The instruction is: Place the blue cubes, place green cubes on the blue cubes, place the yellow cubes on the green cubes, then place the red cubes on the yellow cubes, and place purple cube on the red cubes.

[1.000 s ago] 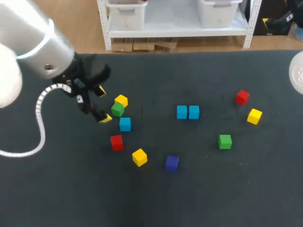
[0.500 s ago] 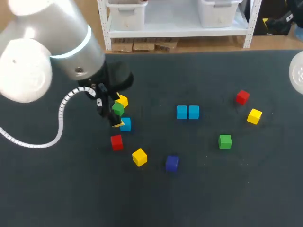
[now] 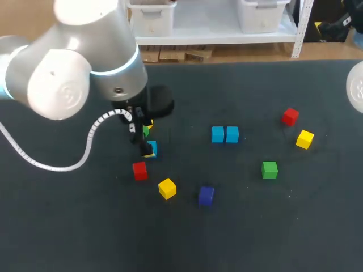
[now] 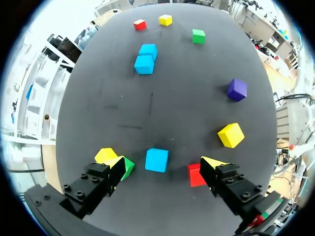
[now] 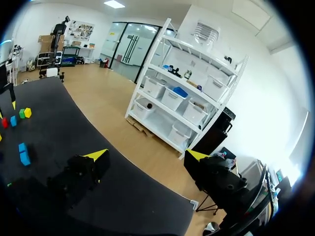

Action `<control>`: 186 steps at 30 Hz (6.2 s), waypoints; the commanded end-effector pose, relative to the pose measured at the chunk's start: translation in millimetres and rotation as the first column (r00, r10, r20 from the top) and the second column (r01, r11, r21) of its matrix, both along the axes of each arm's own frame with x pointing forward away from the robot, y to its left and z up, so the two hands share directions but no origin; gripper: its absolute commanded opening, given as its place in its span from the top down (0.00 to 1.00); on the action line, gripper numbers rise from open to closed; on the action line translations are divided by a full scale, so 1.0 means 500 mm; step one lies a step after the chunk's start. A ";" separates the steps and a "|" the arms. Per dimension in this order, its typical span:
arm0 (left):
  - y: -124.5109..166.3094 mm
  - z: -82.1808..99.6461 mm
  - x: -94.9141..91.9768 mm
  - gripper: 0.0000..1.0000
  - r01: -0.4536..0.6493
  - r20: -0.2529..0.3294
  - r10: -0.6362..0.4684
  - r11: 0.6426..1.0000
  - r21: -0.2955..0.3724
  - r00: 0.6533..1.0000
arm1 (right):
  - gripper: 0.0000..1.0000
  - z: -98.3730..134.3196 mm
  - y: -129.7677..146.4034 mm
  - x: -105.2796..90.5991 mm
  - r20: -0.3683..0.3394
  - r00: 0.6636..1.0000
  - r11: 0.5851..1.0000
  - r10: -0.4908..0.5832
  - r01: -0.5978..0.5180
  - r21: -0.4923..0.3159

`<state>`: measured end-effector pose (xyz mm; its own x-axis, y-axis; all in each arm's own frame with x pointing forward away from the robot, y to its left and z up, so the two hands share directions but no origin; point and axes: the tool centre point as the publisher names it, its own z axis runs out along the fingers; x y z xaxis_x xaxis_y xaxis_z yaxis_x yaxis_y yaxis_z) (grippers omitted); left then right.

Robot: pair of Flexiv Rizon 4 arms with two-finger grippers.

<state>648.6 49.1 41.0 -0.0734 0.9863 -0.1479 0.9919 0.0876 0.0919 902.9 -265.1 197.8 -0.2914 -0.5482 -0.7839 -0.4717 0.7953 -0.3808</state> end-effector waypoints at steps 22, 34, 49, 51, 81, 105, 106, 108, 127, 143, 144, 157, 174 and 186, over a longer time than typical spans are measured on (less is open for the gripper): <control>0.011 -0.077 0.017 0.01 0.057 -0.017 -0.055 0.994 0.095 0.998 | 0.00 0.002 0.002 -0.002 -0.001 1.000 1.000 -0.004 0.004 -0.002; 0.011 -0.090 0.013 0.43 0.067 -0.032 -0.064 0.992 0.102 0.997 | 0.00 0.002 0.002 -0.002 -0.001 1.000 1.000 -0.004 0.004 -0.002; 0.002 -0.062 0.028 1.00 0.029 -0.088 -0.017 0.991 0.130 0.996 | 0.00 0.002 0.002 -0.002 -0.001 1.000 1.000 -0.004 0.004 -0.002; -0.005 -0.053 0.033 1.00 0.004 -0.120 0.013 0.989 0.145 0.993 | 0.00 0.002 0.002 -0.002 -0.001 1.000 1.000 -0.004 0.004 -0.002; -0.136 -0.016 0.051 1.00 0.044 -0.153 -0.031 0.995 0.084 0.988 | 0.00 0.002 0.002 -0.002 -0.001 1.000 1.000 -0.004 0.004 -0.002; -0.219 -0.025 0.053 1.00 0.106 -0.194 -0.096 0.993 0.042 0.976 | 0.00 0.002 0.002 -0.002 -0.001 1.000 1.000 -0.004 0.004 -0.002; -0.219 -0.028 0.054 1.00 0.111 -0.193 -0.100 0.993 0.048 0.976 | 0.00 0.002 0.002 -0.002 -0.001 1.000 1.000 -0.004 0.004 -0.002; -0.221 -0.033 0.054 1.00 0.114 -0.193 -0.102 0.992 0.051 0.976 | 0.00 0.002 0.002 -0.002 -0.001 1.000 1.000 -0.004 0.004 -0.002; -0.270 -0.062 0.075 1.00 0.142 -0.188 -0.122 0.985 0.101 0.975 | 0.00 0.002 0.002 -0.002 -0.001 1.000 1.000 -0.004 0.004 -0.002; -0.275 -0.081 0.104 1.00 0.142 -0.201 -0.116 0.982 0.122 0.973 | 0.00 0.002 0.002 -0.002 -0.001 1.000 1.000 -0.004 0.004 -0.002; -0.274 -0.081 0.106 1.00 0.142 -0.199 -0.116 0.982 0.123 0.973 | 0.00 0.002 0.002 -0.002 -0.001 1.000 1.000 -0.004 0.004 -0.002; -0.263 -0.083 0.112 1.00 0.144 -0.199 -0.117 0.982 0.124 0.973 | 0.00 0.002 0.002 -0.002 -0.001 1.000 1.000 -0.004 0.004 -0.002; -0.260 -0.084 0.107 1.00 0.129 -0.194 -0.104 0.984 0.119 0.976 | 0.00 0.002 0.002 -0.002 -0.001 1.000 1.000 -0.004 0.004 -0.002; -0.263 -0.083 0.104 1.00 0.128 -0.196 -0.104 0.985 0.113 0.975 | 0.00 0.002 0.002 -0.002 -0.001 1.000 1.000 -0.004 0.004 -0.002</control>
